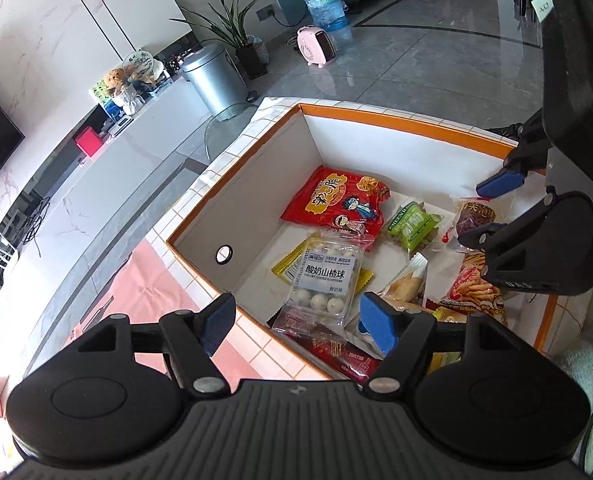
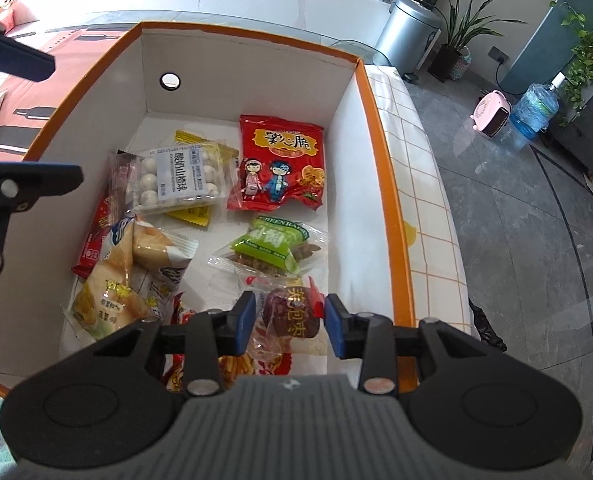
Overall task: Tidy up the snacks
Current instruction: 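Open both tools to release the hawthorn pack and red candy into the box, then withdraw both open tools from the box back over the pink runner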
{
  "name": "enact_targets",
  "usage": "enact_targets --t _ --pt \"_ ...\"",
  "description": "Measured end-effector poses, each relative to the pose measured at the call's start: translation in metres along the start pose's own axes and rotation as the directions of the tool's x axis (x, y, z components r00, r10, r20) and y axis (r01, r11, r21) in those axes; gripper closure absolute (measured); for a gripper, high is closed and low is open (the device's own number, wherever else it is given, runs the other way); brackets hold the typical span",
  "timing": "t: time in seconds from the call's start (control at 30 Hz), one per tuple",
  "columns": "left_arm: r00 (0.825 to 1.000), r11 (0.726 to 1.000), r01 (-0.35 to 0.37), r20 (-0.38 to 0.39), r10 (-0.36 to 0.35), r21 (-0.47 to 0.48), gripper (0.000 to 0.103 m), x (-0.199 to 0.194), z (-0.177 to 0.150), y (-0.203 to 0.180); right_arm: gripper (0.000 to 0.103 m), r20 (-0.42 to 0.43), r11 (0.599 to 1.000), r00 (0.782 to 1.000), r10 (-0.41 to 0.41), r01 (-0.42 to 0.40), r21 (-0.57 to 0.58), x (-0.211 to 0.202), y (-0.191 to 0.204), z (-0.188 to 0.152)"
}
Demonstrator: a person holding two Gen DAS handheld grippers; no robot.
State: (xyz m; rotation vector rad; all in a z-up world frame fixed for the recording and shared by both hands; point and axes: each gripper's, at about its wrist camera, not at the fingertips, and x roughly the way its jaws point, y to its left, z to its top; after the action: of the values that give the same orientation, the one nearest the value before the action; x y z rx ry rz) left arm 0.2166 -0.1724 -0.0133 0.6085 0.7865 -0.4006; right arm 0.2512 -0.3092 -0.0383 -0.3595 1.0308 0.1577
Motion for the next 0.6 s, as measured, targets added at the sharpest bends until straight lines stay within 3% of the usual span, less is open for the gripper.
enact_targets --t 0.07,0.13,0.5,0.6 --pt "1.0 1.0 0.0 0.005 0.0 -0.004 0.019 -0.004 -0.002 0.001 0.063 0.005 1.0 1.0 -0.006 0.006 -0.001 -0.005 0.0 0.0" --pt "1.0 1.0 0.002 0.009 -0.002 -0.005 0.019 -0.009 -0.002 0.001 0.054 0.011 1.0 1.0 -0.012 0.012 -0.003 -0.011 0.001 0.0" --pt "0.999 1.0 -0.016 0.047 0.017 -0.019 0.019 -0.049 -0.017 0.007 0.03 0.092 1.0 0.996 -0.004 0.003 0.014 -0.071 0.019 0.001" --pt "0.998 0.999 -0.027 0.061 0.029 -0.038 0.019 -0.062 -0.023 0.011 0.03 0.123 0.999 0.992 0.013 -0.016 0.028 -0.09 0.029 0.0"
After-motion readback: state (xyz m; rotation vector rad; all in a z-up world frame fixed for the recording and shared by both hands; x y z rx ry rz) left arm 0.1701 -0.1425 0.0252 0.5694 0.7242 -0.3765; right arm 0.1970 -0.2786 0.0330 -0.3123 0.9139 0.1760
